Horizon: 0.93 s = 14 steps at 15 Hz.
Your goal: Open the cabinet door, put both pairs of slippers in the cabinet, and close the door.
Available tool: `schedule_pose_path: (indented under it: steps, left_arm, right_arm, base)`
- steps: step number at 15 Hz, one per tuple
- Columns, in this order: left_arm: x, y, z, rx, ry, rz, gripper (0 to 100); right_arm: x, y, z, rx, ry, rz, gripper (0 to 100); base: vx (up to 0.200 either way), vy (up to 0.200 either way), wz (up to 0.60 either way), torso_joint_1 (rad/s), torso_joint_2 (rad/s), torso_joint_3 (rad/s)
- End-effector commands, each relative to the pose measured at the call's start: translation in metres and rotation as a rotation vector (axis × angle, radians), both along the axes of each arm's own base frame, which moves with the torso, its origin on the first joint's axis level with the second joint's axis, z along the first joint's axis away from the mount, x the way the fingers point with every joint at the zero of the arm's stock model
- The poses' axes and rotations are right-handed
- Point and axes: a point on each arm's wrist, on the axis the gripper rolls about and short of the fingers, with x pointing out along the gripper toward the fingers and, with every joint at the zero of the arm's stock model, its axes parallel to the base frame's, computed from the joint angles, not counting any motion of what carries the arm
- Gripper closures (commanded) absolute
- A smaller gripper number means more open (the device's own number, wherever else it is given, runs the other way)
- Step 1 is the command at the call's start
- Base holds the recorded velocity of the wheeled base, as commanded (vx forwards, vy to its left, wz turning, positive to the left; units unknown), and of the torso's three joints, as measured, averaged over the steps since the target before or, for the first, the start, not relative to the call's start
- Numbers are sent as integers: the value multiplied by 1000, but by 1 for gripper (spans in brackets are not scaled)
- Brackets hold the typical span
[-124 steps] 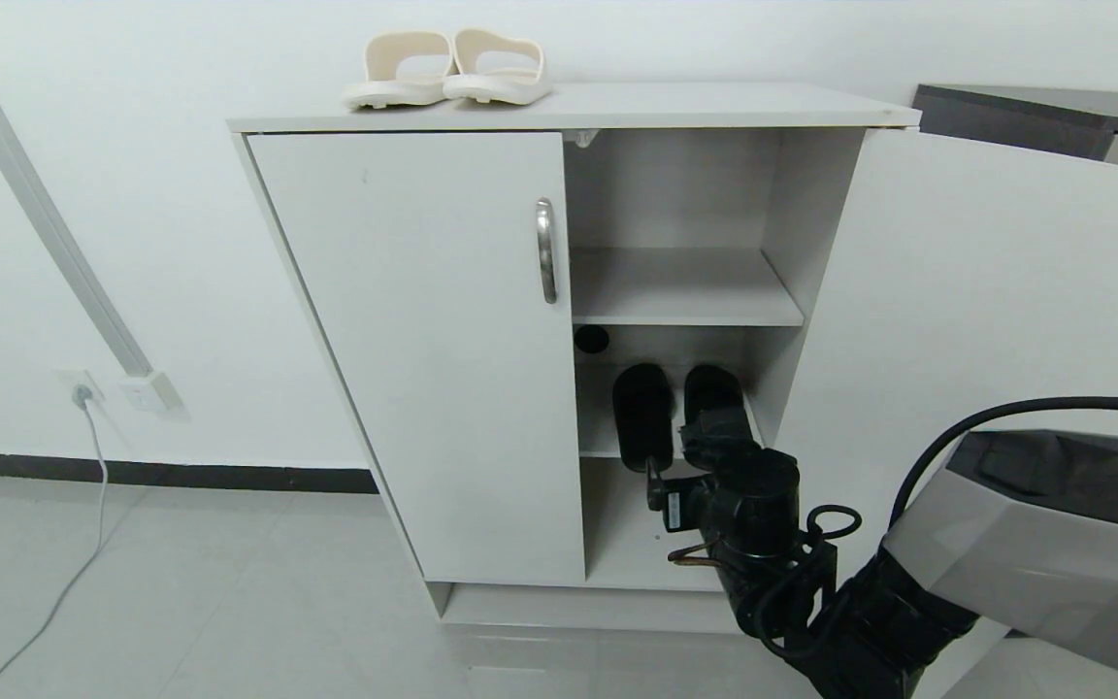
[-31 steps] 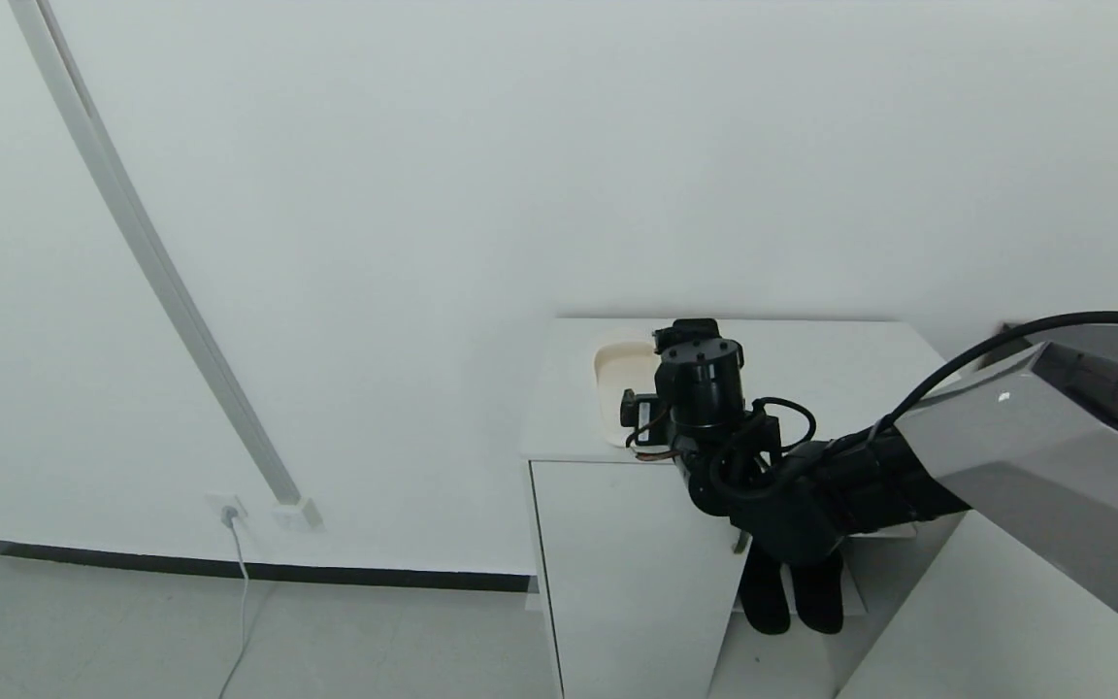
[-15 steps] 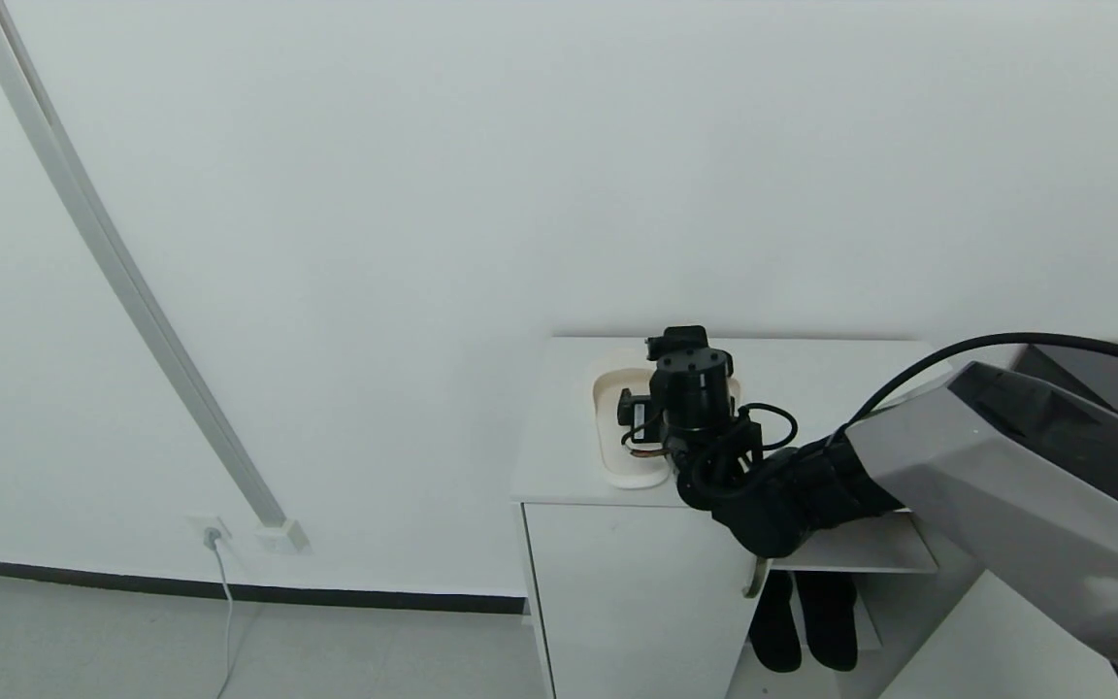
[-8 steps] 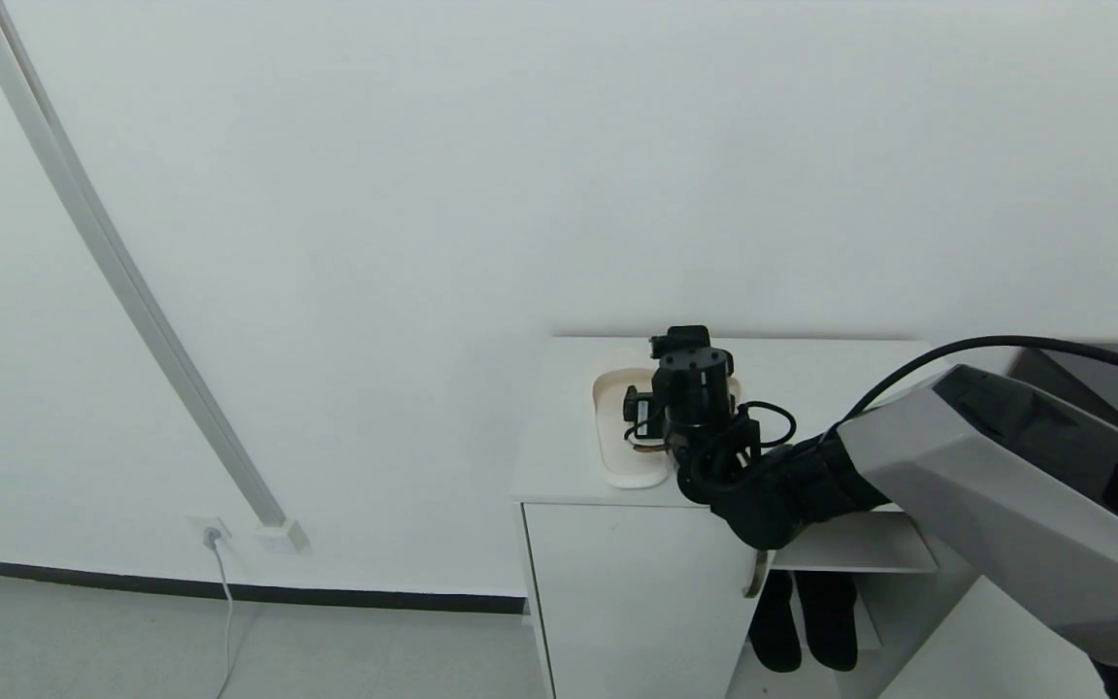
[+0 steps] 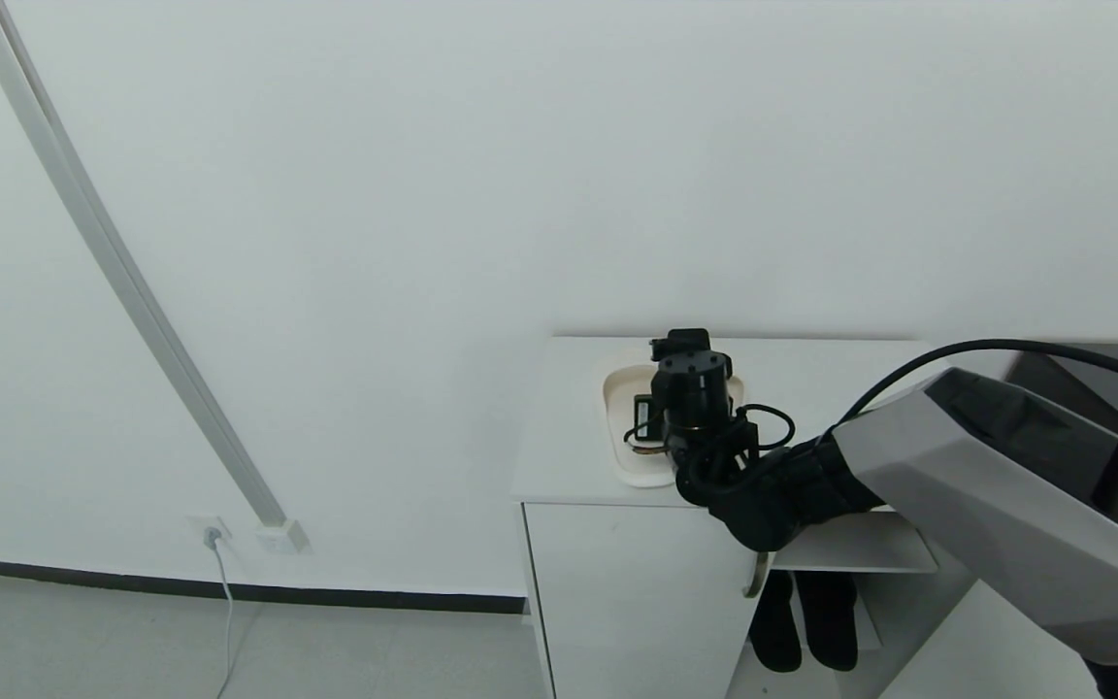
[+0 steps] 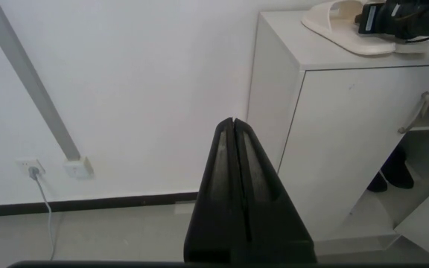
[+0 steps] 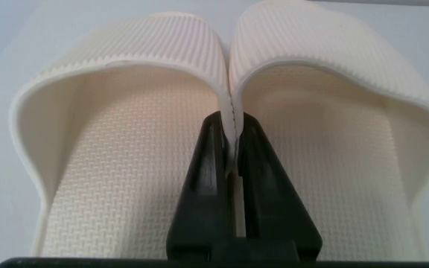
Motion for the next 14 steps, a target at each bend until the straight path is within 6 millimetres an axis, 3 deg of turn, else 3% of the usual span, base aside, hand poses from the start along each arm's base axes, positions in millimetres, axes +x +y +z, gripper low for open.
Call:
schedule_pose_path:
  steps: [1, 7, 12, 13, 14]
  left_arm:
    - [0, 0, 0, -1, 2, 0, 100]
    - [0, 0, 0, -1, 0, 0, 100]
    - [0, 0, 0, 1, 2, 0, 100]
    - [0, 0, 0, 1, 2, 0, 100]
    - [0, 0, 0, 1, 0, 0, 100]
  right_arm:
    - [-2, -1, 10, 13, -16, 0, 100]
    - [-24, -10, 41, 20, -39, 23, 100]
    - [-104, -42, 49, -30, 34, 249, 100]
    - [-105, -43, 49, -30, 35, 255, 100]
    - [-129, -61, 52, -37, 61, 350, 100]
  base:
    - [0, 0, 0, 0, 0, 0]
    - [0, 0, 0, 0, 0, 0]
    - [0, 0, 0, 0, 0, 0]
    - [0, 0, 0, 0, 0, 0]
    - [0, 0, 0, 0, 0, 0]
